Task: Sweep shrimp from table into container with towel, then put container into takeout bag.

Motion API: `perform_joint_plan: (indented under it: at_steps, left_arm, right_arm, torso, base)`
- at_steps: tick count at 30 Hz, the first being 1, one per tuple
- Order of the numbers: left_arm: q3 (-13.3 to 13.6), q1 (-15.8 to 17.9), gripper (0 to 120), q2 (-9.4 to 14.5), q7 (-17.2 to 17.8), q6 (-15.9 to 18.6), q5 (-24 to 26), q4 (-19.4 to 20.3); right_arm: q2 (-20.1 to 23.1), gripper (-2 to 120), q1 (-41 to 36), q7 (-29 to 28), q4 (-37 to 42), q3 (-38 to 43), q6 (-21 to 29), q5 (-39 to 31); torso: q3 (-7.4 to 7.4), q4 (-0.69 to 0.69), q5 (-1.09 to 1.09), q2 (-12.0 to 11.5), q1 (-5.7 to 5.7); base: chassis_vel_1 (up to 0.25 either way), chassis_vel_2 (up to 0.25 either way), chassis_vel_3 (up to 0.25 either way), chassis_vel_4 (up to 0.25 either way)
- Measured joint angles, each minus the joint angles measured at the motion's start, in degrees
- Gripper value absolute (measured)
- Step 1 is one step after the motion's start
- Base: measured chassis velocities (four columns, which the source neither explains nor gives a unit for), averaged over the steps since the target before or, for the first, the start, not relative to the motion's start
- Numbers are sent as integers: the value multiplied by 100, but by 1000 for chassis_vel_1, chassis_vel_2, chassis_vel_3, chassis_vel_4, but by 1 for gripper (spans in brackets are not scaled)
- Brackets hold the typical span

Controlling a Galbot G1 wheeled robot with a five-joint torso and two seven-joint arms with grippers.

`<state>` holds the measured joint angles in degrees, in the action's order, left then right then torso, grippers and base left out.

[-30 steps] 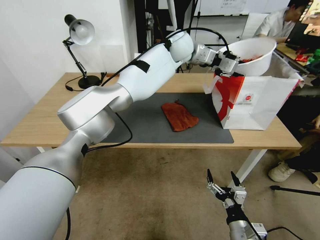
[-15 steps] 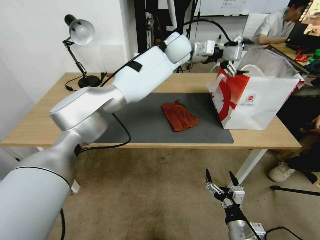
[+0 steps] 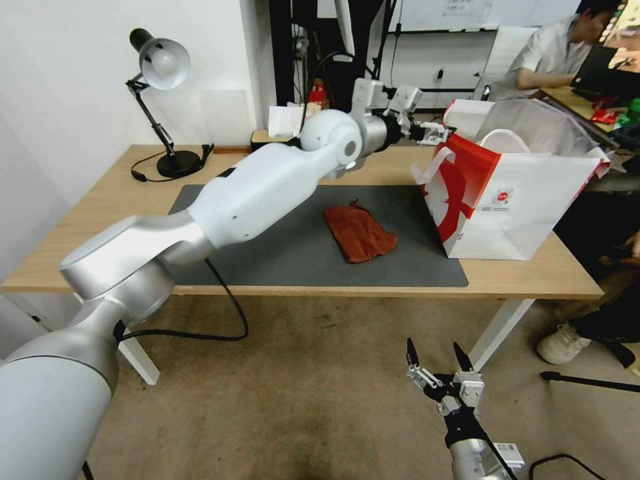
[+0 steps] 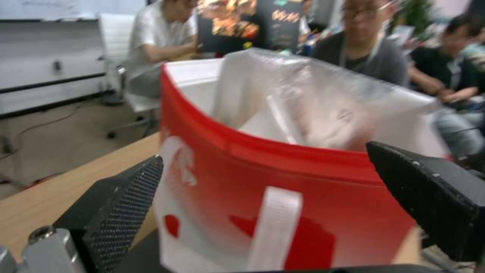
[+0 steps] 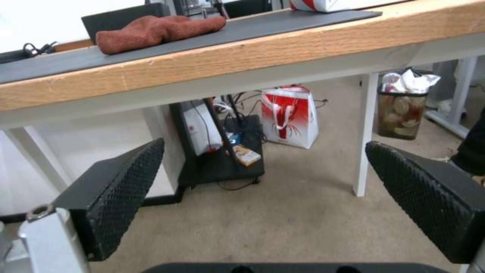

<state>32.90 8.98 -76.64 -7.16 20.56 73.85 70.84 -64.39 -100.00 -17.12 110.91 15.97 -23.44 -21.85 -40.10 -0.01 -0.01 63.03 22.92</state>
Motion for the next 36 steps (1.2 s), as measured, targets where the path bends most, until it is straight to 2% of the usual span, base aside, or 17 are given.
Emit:
perform_joint_plan:
  at_steps: [7, 9, 10, 12, 13, 16, 18, 21, 23, 24, 27, 28, 31, 32, 34, 35, 36]
  left_arm:
    - [-126, -393, 100, 481, -261, -534, -32, 471]
    - [-282, -740, 100, 900, -196, -728, 0, 991]
    - [-282, -740, 100, 900, -196, -728, 0, 991]
    - [-523, -1208, 100, 1425, -141, -777, -5, 1607]
    - [-523, -1208, 100, 1425, -141, -777, -5, 1607]
    - [-840, -1697, 100, 1868, -99, -767, -196, 2093]
    - [-1375, -2340, 100, 2320, -6, -771, -419, 2660]
    - [-1707, -2727, 100, 2520, -15, -777, -549, 3003]
    - [-2280, -3547, 100, 2806, 30, -817, -793, 3708]
    - [-2280, -3547, 100, 2806, 30, -817, -793, 3708]
    - [-3128, -4795, 100, 2844, 180, -918, -1338, 4192]
    - [-3128, -4795, 100, 2844, 180, -918, -1338, 4192]
    - [-3947, -5906, 100, 2839, 87, -1362, -2061, 4432]
    - [-3947, -5906, 100, 2839, 87, -1362, -2061, 4432]
    - [-4524, -6949, 100, 2776, 50, -1767, -2722, 4593]
    - [-4524, -6949, 100, 2776, 50, -1767, -2722, 4593]
    - [-4706, -7305, 100, 2725, 42, -1911, -3029, 4629]
  right_arm:
    - [5, 100, -14, 3, 54, -3, 3, 7]
    - [3, 100, -16, 4, 101, -12, 5, 12]
    - [3, 100, -16, 4, 101, -12, 5, 12]
    - [20, 100, -42, 4, 162, -13, 12, 12]
    - [20, 100, -42, 4, 162, -13, 12, 12]
    - [23, 100, -54, 4, 183, -14, 16, 13]
    - [-8, 100, -61, 4, 239, -19, 18, 26]
    - [-15, 100, -58, 4, 265, -39, 26, 34]
    - [-7, 100, -25, -1, 288, -83, 76, 45]
    - [-7, 100, -25, -1, 288, -83, 76, 45]
    - [31, 100, 40, -23, 322, -110, 144, 26]
    - [31, 100, 40, -23, 322, -110, 144, 26]
    - [80, 100, 81, -45, 391, -112, 210, -46]
    - [80, 100, 81, -45, 391, -112, 210, -46]
    - [136, 100, 106, -54, 441, -113, 244, -80]
    - [136, 100, 106, -54, 441, -113, 244, -80]
    - [151, 100, 114, -55, 462, -113, 255, -84]
  torso:
    - [0, -1, 1, 0, 0]
    - [0, 2, 1, 0, 0]
    - [0, 2, 1, 0, 0]
    - [0, 2, -1, 0, 0]
    - [0, 2, -1, 0, 0]
    - [0, 2, -2, 0, 0]
    - [0, 2, 0, 0, 0]
    - [0, 2, -2, 0, 0]
    - [1, 3, 3, 1, -1]
    - [1, 3, 3, 1, -1]
    - [0, -2, 0, 0, 0]
    - [0, -2, 0, 0, 0]
    - [1, 1, 1, 0, 0]
    - [1, 1, 1, 0, 0]
    - [1, 3, -1, 0, 0]
    - [1, 3, -1, 0, 0]
    - [1, 4, 0, 0, 0]
  base:
    - [0, 0, 0, 0]
    - [0, 0, 0, 0]
    - [0, 0, 0, 0]
    - [0, 0, 0, 0]
    - [0, 0, 0, 0]
    - [0, 0, 0, 0]
    - [0, 0, 0, 0]
    - [0, 0, 0, 0]
    - [0, 0, 0, 0]
    - [0, 0, 0, 0]
    - [0, 0, 0, 0]
    - [0, 0, 0, 0]
    - [0, 0, 0, 0]
    - [0, 0, 0, 0]
    - [0, 0, 0, 0]
    - [0, 0, 0, 0]
    - [0, 0, 0, 0]
